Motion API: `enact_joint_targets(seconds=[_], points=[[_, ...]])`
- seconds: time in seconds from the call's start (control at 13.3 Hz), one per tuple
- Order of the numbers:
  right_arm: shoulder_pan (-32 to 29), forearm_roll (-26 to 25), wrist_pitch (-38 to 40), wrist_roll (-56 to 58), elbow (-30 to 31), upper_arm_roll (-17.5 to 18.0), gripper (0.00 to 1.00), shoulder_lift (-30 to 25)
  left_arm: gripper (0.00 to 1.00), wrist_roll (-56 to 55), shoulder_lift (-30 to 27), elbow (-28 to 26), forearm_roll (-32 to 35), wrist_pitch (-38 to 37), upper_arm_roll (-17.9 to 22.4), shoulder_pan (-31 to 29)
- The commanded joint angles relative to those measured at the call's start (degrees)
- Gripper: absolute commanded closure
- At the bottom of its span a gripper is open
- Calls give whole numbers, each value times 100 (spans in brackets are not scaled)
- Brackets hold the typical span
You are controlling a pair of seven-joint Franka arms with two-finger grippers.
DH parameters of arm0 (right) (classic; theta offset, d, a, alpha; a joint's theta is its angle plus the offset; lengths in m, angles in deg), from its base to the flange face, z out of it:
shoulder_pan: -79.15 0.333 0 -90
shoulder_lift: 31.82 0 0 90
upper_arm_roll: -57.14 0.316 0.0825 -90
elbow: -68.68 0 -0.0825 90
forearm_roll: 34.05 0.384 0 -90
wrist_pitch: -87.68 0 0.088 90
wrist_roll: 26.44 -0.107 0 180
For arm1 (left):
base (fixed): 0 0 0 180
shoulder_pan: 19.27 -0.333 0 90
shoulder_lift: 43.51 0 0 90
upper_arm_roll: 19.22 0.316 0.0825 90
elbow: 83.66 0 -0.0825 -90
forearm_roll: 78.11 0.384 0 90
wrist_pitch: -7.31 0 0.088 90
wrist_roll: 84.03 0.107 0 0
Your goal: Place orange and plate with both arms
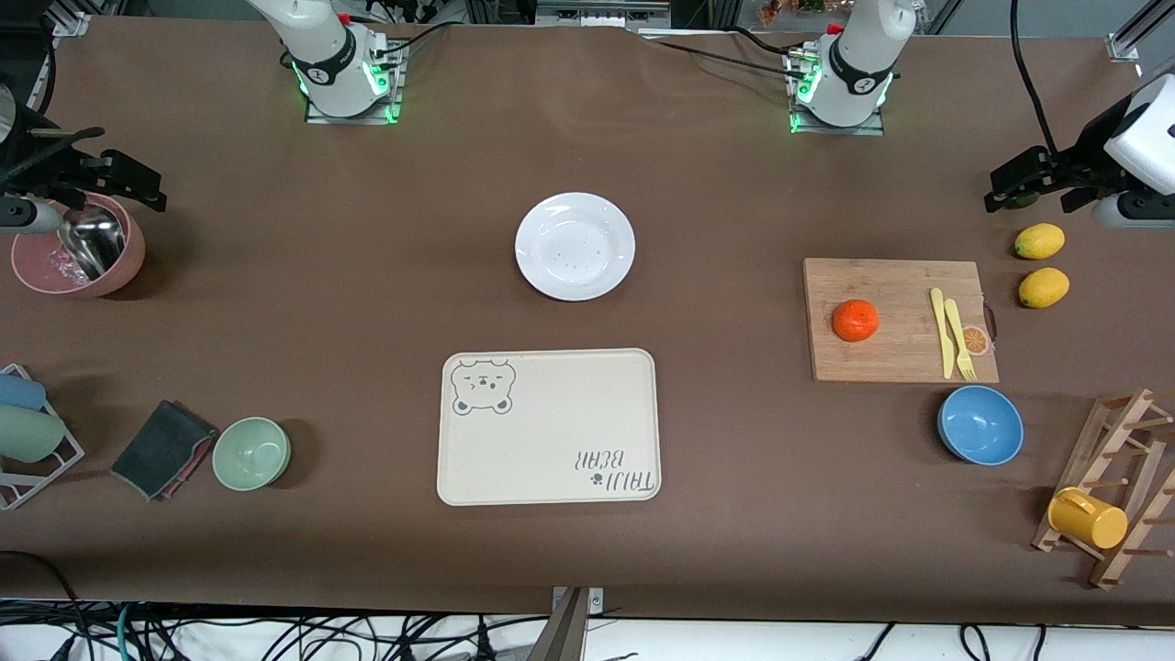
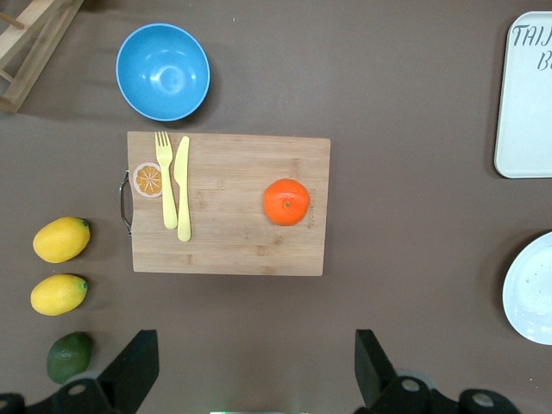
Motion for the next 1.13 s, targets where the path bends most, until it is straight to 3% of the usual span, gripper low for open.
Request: enact_joint_targets(seconds=[0.0,1.05], points=[[-24,16,37,39,-122,42,0,23,0,88,42,106,-81,-122,38,-13],[-24,8,64,48,-113,42,0,23,0,79,130,220,-37,-70,-32,67]])
